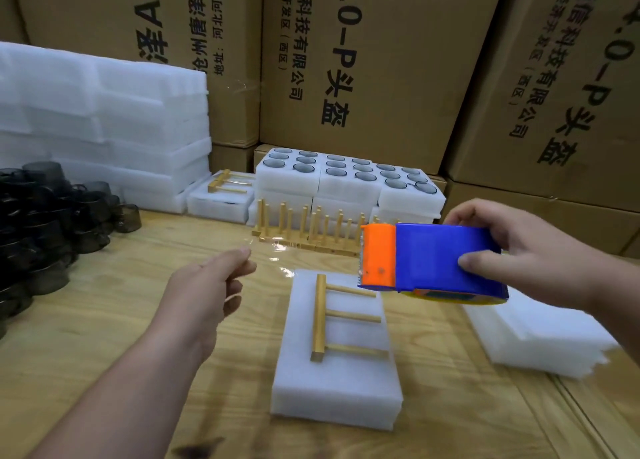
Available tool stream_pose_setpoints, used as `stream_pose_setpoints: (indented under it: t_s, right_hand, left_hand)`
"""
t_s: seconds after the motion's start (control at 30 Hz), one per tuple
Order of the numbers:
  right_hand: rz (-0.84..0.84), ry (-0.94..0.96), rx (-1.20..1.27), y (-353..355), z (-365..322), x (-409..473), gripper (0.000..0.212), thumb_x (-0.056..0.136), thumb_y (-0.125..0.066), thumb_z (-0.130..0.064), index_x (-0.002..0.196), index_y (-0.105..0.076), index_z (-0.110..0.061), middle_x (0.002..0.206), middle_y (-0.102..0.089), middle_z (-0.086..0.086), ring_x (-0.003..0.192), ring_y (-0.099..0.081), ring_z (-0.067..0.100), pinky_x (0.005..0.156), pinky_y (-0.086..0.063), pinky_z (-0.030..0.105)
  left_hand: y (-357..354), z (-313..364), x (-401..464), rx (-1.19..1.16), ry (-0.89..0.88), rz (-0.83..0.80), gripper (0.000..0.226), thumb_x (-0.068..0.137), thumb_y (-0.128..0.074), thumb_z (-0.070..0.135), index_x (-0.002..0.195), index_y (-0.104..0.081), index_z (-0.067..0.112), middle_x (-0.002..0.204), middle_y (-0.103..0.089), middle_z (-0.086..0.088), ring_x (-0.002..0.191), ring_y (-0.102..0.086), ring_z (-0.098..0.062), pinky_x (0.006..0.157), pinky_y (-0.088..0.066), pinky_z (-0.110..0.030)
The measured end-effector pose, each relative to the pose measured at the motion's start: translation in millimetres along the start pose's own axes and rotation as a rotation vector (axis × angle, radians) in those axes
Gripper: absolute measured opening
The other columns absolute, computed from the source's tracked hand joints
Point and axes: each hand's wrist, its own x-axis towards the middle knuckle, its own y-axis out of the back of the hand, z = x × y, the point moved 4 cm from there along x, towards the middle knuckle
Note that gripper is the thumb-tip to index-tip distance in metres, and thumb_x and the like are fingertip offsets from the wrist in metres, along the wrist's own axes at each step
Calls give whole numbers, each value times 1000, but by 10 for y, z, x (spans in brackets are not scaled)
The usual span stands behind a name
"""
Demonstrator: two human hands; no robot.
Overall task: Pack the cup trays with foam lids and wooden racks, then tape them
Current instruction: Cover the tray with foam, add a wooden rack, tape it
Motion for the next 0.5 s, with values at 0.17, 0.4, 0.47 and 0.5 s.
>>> stream_pose_setpoints:
  t_s: [0.17,0.4,0.47,0.5]
  right_hand:
    - [42,-46,-92,5,-71,150,13,88,-65,-36,100,-61,-39,83,-71,-5,66,-64,15,55,-49,31]
    - [181,-80,-225,-5,-243,342,30,94,-53,-54,83,-68,-31,74,-67,-11,64,-60,7,59,-43,32]
    - [221,-117,-259,-1,-304,393,40,96,-53,-53,75,-69,-23,66,-66,-4,60,-60,13,57,-43,32]
    - [240,-136,-287,2,-336,417,40,96,-55,-50,72,-69,-21,63,-65,-3,60,-59,15,55,-43,31]
  left_hand:
    - [50,-256,42,-10,64,4,25,84,-80,41,87,-79,16,85,-79,5,54,-51,-4,61,-49,-27]
    - [41,-509,75,-2,137,9,21,89,-78,32,89,-75,11,80,-77,2,49,-47,-7,50,-51,-25]
    - [16,-596,77,-5,168,15,20,90,-78,29,89,-74,10,76,-76,1,44,-48,-7,48,-52,-24]
    - [6,-639,82,-11,185,22,19,90,-78,27,89,-73,9,75,-76,0,42,-48,-7,47,-52,-24]
